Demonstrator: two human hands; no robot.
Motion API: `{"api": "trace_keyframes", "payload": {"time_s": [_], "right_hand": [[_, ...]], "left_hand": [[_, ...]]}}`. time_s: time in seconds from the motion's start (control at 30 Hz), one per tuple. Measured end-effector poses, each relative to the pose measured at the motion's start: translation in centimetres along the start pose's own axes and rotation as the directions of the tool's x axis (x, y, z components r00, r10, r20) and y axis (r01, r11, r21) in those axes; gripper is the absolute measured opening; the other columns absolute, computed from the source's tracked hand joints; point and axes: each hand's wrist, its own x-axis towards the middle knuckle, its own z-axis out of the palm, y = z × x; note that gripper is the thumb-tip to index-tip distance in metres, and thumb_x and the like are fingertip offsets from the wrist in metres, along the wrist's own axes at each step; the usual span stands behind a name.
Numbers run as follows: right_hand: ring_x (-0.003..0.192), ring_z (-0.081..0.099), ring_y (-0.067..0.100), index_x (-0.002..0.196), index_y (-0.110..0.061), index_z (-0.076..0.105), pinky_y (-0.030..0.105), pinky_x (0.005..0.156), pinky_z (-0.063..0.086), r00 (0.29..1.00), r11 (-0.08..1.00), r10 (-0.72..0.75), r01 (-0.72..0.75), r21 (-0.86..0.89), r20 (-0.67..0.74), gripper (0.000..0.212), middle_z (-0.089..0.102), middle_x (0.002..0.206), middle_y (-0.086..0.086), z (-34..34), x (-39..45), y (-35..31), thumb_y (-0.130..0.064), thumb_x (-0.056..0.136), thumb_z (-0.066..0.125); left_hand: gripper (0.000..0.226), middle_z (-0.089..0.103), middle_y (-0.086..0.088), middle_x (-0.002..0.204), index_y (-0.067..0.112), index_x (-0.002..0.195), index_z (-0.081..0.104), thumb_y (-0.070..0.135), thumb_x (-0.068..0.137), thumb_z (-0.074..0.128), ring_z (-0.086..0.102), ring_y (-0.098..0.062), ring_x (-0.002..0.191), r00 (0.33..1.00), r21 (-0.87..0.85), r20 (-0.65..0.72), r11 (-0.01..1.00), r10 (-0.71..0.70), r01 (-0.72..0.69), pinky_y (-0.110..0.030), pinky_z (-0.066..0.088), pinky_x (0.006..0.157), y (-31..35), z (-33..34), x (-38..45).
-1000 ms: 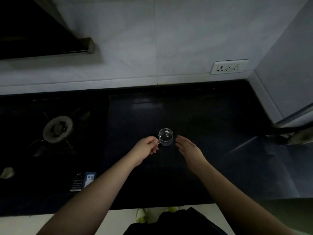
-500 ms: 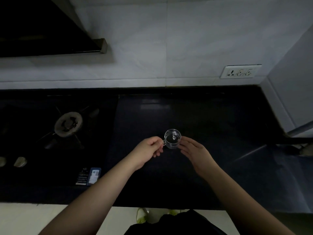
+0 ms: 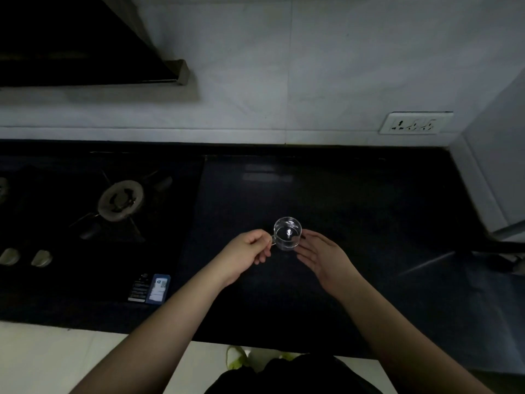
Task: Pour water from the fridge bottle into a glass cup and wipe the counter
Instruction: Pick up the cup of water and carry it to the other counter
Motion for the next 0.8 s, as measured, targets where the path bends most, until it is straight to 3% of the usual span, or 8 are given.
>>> {"api": "trace_keyframes", "payload": {"time_s": [0.07, 0.23, 0.4, 0.8], "right_hand": [[0.110, 0.061, 0.019, 0.121, -0.011, 0.054, 0.037, 0.102, 0.046, 0.999, 0.999, 0.033, -0.033, 0.009, 0.006, 0.024, 0.067, 0.111, 0.004, 0.1, 0.1, -0.2, -0.008, 0.098, 0.047], [0.105, 0.066, 0.021, 0.124, -0.013, 0.058, 0.036, 0.089, 0.051, 0.993, 0.989, 0.116, -0.113, 0.094, -0.029, 0.029, 0.074, 0.105, 0.005, 0.2, 1.0, 0.1, -0.018, 0.096, 0.057], [0.102, 0.069, 0.018, 0.122, -0.014, 0.060, 0.033, 0.083, 0.052, 0.996, 0.994, 0.087, -0.088, 0.070, 0.023, 0.039, 0.075, 0.105, 0.003, 0.4, 1.2, 0.3, -0.018, 0.085, 0.071], [0.104, 0.068, 0.020, 0.120, -0.016, 0.061, 0.036, 0.093, 0.051, 0.993, 0.999, 0.033, -0.029, -0.039, 0.113, 0.043, 0.073, 0.109, 0.006, 2.9, 1.0, 1.6, -0.020, 0.081, 0.076]], "left_hand": [[0.031, 0.063, 0.004, 0.073, 0.017, 0.078, 0.061, 0.018, 0.104, 0.044, 0.054, -0.005, 0.065, 1.000, -0.005, 0.008, 1.000, -0.002, 0.002, -0.020, 0.043, 0.062, -0.1, 0.1, -0.1], [0.031, 0.062, 0.004, 0.073, 0.020, 0.076, 0.061, 0.021, 0.103, 0.045, 0.054, -0.006, 0.066, 1.000, -0.001, 0.023, 1.000, -0.003, 0.003, -0.022, 0.043, 0.063, -0.1, 0.1, -0.4], [0.031, 0.061, 0.004, 0.072, 0.019, 0.076, 0.060, 0.021, 0.104, 0.045, 0.053, -0.006, 0.065, 1.000, -0.015, 0.022, 1.000, 0.004, -0.004, -0.022, 0.042, 0.063, 0.0, 0.1, -0.8], [0.031, 0.063, 0.004, 0.072, 0.021, 0.076, 0.061, 0.023, 0.103, 0.046, 0.054, -0.009, 0.068, 0.996, -0.061, -0.093, 0.998, 0.017, -0.023, -0.024, 0.043, 0.064, -1.4, -2.0, -3.5]]}}
